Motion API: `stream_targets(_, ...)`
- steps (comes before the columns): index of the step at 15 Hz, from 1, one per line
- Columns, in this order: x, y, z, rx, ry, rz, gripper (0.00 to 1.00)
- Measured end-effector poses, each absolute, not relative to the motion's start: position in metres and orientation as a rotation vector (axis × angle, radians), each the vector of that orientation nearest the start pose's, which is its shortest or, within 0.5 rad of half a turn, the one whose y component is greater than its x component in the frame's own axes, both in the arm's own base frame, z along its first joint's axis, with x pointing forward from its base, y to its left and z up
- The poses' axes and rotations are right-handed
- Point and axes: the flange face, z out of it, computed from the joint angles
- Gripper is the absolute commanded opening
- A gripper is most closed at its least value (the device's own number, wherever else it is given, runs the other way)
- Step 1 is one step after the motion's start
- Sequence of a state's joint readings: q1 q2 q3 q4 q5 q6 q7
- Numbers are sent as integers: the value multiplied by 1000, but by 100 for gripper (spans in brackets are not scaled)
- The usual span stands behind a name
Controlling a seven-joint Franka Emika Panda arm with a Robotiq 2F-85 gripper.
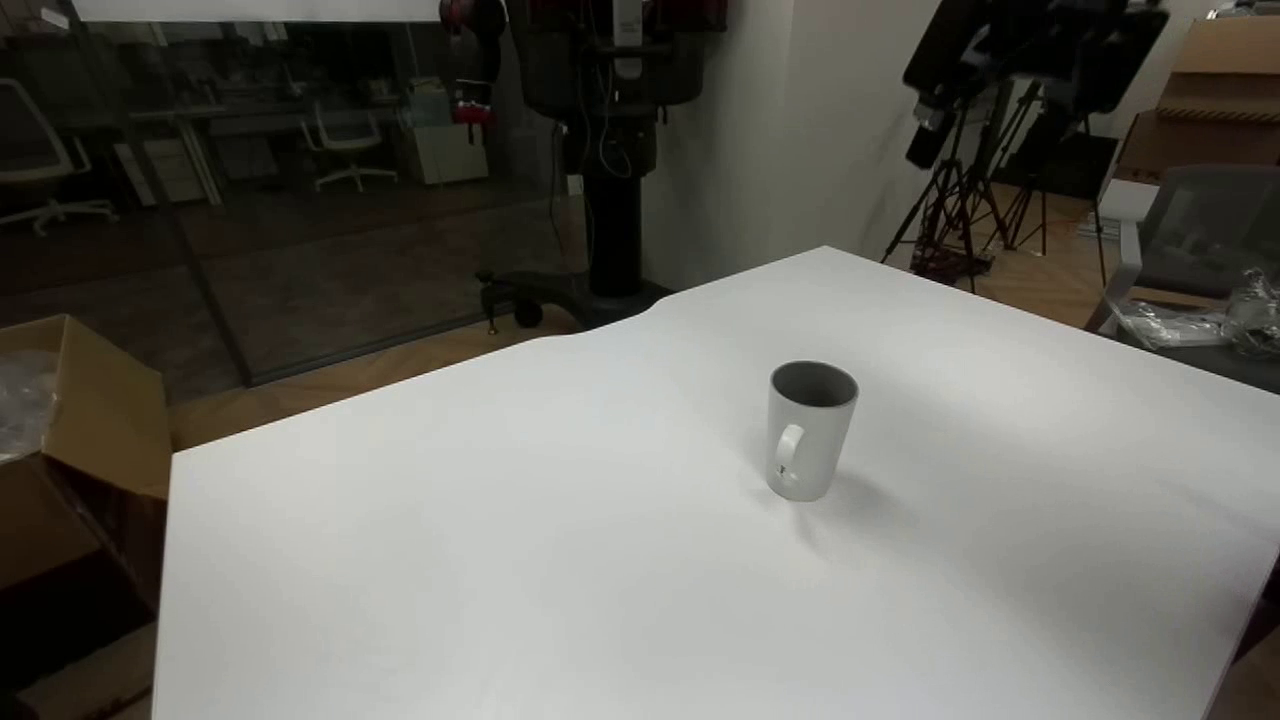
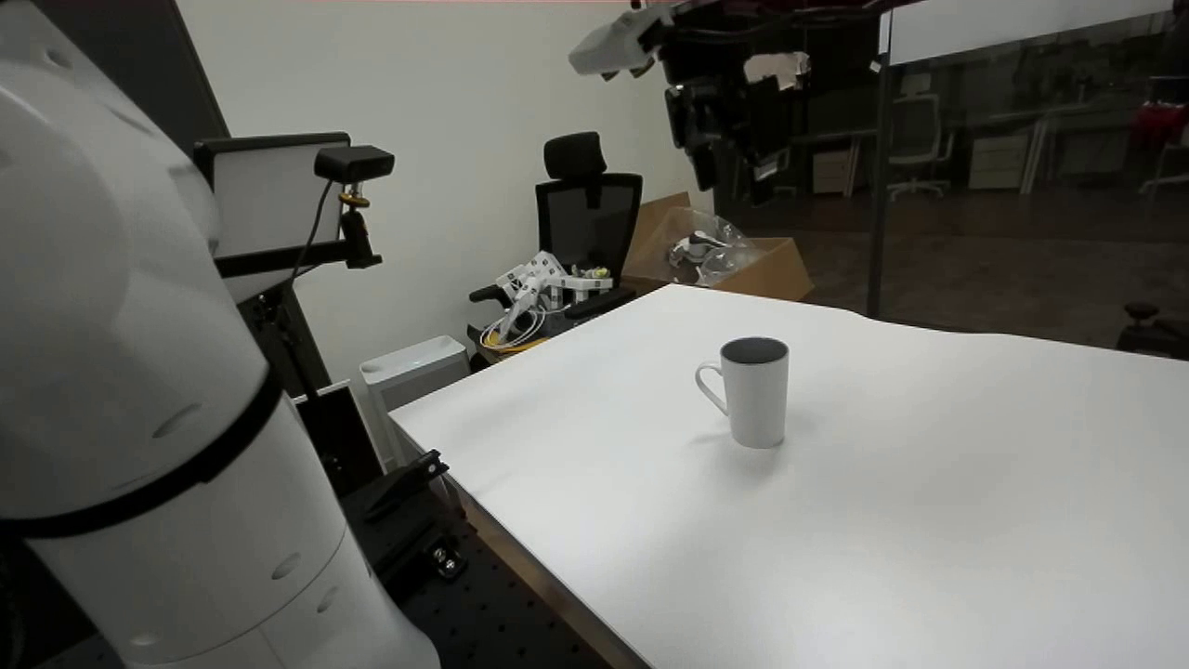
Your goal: Move the cup slightly to the right
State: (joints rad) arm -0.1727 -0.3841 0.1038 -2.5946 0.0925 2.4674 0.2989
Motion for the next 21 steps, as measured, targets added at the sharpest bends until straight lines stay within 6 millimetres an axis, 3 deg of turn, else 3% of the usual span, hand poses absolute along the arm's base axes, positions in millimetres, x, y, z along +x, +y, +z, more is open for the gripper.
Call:
stream_targets(2, 451, -49, 385, -2998, 796, -322, 100)
stream_targets(5, 484, -54, 347, -3067, 843, -166, 100)
stream_targets(9, 500, -53, 339, -3079, 842, -125, 100)
stream_targets(16, 500, -30, 316, -3186, 226, 22, 100)
stream_targets(21, 503, -28, 310, -3191, 125, 58, 100)
